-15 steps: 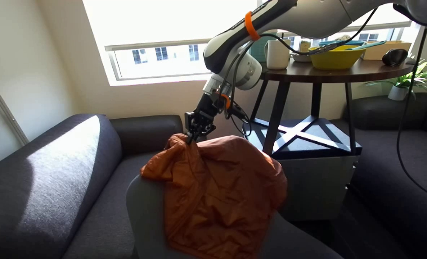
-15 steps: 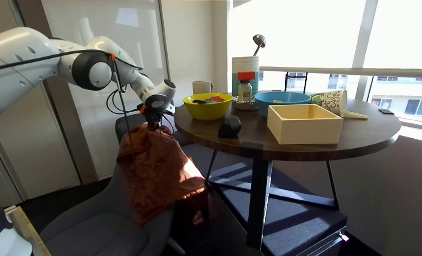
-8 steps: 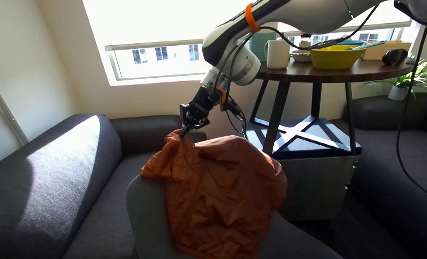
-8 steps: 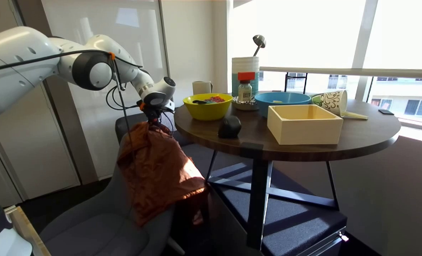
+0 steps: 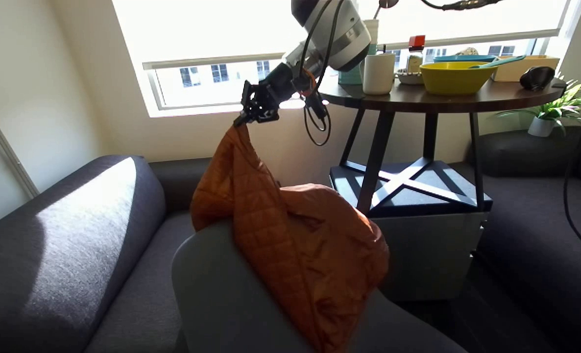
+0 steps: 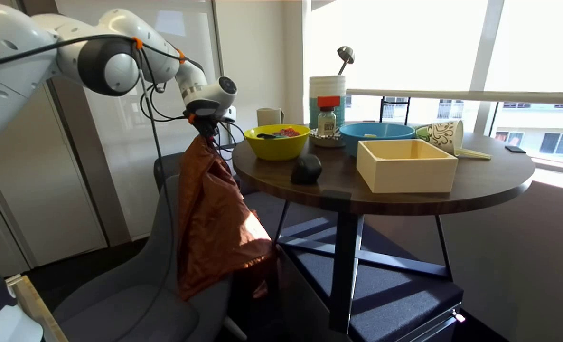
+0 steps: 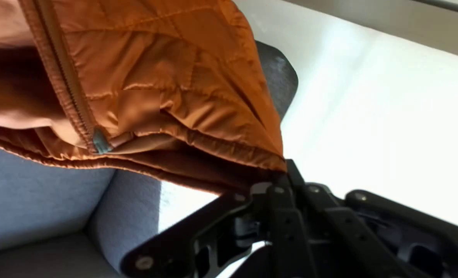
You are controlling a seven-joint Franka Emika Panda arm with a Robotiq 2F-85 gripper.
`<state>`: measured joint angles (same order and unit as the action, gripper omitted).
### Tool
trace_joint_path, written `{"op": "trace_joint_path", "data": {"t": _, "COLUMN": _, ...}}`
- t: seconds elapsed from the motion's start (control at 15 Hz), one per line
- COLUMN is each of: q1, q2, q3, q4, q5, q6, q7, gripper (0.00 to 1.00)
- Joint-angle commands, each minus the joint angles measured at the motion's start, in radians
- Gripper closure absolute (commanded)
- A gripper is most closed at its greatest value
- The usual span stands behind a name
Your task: Put the orange jersey on the seat of the chair
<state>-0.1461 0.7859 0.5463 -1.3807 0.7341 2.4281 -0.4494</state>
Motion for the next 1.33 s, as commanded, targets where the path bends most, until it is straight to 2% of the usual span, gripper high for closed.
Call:
{"op": "trace_joint_path", "data": {"t": 0.0, "q1": -0.092, "q2": -0.223, "q3": 0.03, "q4": -0.232, "q5": 0.211, "q6": 0.095, "q7": -0.172, "gripper": 0.99}}
{"op": "trace_joint_path", "data": {"t": 0.2, "q1": -0.104, "q2": -0.389, "q3": -0.007, "q4": -0.368, "q5": 0.392, "q6": 0.139, "q7": -0.301, "gripper": 0.99}}
{"op": "trace_joint_path", "data": {"t": 0.27, "q1": -0.165, "q2": -0.428, "q3": 0.059, "q4": -0.42, "q5": 0.4, "q6": 0.172, "q7": -0.328, "gripper": 0.99}}
{"op": "trace_joint_path", "data": {"t": 0.47, "q1": -0.222, "q2": -0.583, "q3": 0.083, "q4": -0.538, "q5": 0.492, "q6": 0.169, "q7": -0.459, "gripper": 0.99}}
{"op": "trace_joint_path", "data": {"t": 0.53, "q1": -0.245, "q2": -0.637, "q3": 0.082, "q4": -0.57, "q5": 0.49, "q6": 0.12, "q7": -0.484, "gripper": 0.99}}
{"op": "trace_joint_path", "data": {"t": 0.67, "q1": -0.267, "q2": -0.746, "q3": 0.069, "q4": -0.639, "q5": 0.416, "q6": 0.056, "q7": -0.459, "gripper": 0.99}}
{"op": "trace_joint_path", "data": {"t": 0.93, "q1": -0.282, "q2": -0.962, "q3": 0.041, "q4": -0.757, "q5": 0.192, "q6": -0.034, "q7": -0.338, "gripper": 0.99}}
{"op": "trace_joint_path", "data": {"t": 1.0, "q1": -0.103, "q2": -1.011, "q3": -0.145, "q4": -0.779, "q5": 0.167, "q6": -0.067, "q7": -0.337, "gripper": 0.99}}
{"op": "trace_joint_path", "data": {"t": 1.27, "q1": 0.07, "q2": -1.212, "q3": -0.327, "q4": -0.873, "q5": 0.041, "q6": -0.161, "q7": -0.275, "gripper": 0.99}}
